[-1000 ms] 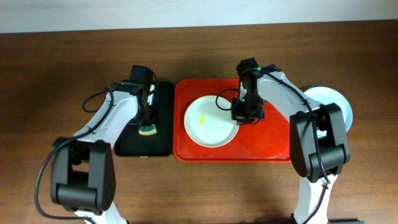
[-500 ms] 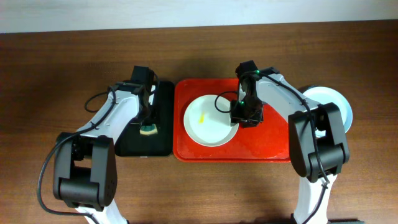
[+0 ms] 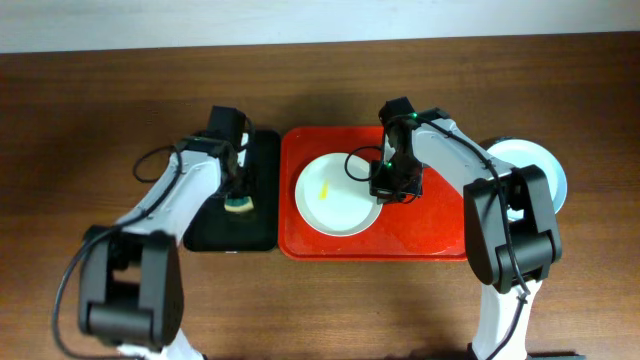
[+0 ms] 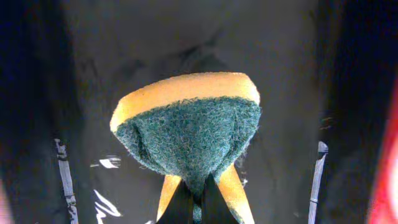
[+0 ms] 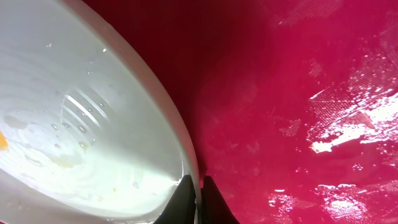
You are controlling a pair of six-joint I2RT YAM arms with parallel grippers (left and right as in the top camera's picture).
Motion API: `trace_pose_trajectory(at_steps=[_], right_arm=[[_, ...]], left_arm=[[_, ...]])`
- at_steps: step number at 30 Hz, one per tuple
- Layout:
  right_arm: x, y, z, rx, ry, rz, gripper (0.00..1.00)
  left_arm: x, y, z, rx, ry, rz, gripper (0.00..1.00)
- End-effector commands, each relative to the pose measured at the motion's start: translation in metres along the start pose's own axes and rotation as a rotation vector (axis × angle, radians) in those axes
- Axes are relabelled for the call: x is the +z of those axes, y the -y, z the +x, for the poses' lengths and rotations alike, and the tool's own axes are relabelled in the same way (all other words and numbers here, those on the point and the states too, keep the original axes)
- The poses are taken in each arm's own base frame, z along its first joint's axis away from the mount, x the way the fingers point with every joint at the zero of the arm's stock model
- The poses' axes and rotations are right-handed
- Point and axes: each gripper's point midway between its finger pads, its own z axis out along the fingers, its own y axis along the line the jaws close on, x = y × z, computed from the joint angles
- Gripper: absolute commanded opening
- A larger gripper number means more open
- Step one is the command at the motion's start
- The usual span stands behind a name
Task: Clean dirty plates on tray and stack at the side
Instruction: 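Grasp the sponge with the left gripper and lift it, then carry the sponge with the left gripper into the white bowl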
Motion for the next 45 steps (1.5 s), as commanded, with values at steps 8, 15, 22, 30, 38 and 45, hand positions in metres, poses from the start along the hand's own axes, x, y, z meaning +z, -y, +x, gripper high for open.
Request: trace_pose_trajectory(at_steps=[8, 15, 22, 30, 38, 45], right_arm=[[0.004, 0.003, 0.001, -0.001, -0.001, 0.024, 0.04], [0.005, -0.003, 0.003, -0.001, -0.014, -0.008, 0.04], [0.004, -0.006, -0.005, -0.01, 0.018, -0.021, 0.2], [0.004, -0.015, -0.001, -0.011, -0.001, -0.072, 0.04], [0.004, -0.018, -0.001, -0.012, -0.003, -0.09, 0.04], [0.004, -0.019, -0.001, -0.013, -0.005, -0.096, 0.04]], left_arm=[[-0.083, -0.002, -0.037, -0.009, 0.24, 0.02, 0.0], [-0.086, 0.01, -0.03, 0.001, 0.204, 0.092, 0.0], [-0.113, 0.008, -0.04, 0.0, 0.214, 0.087, 0.0], [-0.11, 0.005, -0.041, -0.002, 0.151, 0.059, 0.0], [-0.093, 0.065, -0.032, 0.043, 0.076, 0.263, 0.0], [-0.065, 0.119, -0.014, 0.156, 0.001, 0.284, 0.0]])
